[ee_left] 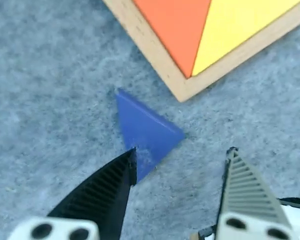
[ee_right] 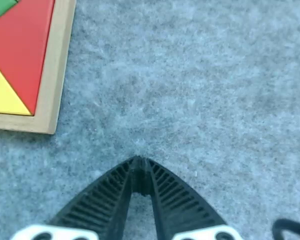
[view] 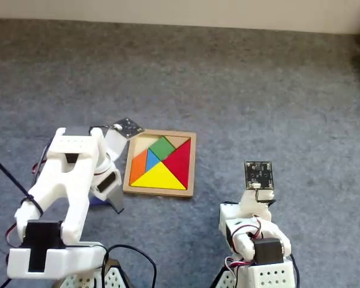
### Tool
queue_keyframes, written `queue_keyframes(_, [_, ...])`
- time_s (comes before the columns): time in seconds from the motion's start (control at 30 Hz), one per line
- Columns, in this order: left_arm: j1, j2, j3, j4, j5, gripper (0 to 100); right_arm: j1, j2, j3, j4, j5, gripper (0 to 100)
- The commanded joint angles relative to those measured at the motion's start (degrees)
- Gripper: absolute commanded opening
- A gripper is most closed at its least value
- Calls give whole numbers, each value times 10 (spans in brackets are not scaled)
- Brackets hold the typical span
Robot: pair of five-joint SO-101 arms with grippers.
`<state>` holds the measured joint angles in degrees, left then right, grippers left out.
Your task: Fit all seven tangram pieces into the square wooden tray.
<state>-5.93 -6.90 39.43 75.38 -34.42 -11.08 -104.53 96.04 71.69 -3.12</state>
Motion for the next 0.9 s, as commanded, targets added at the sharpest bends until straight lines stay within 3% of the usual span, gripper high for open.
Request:
queue_keyframes(0.0, [16,-25,-2,-2,11,266,2,-11,81,3,6,12])
queue_keyframes(0.23, [15,-17,6,-7,15,269,2,-11,81,3,6,12])
queue_keyframes(0.43, [13,-23,90,-136,18,270,2,-11,81,3,6,12])
queue_keyframes(0.87, [-44,-17,83,-149,-18,265,2,-11,81,3,6,12])
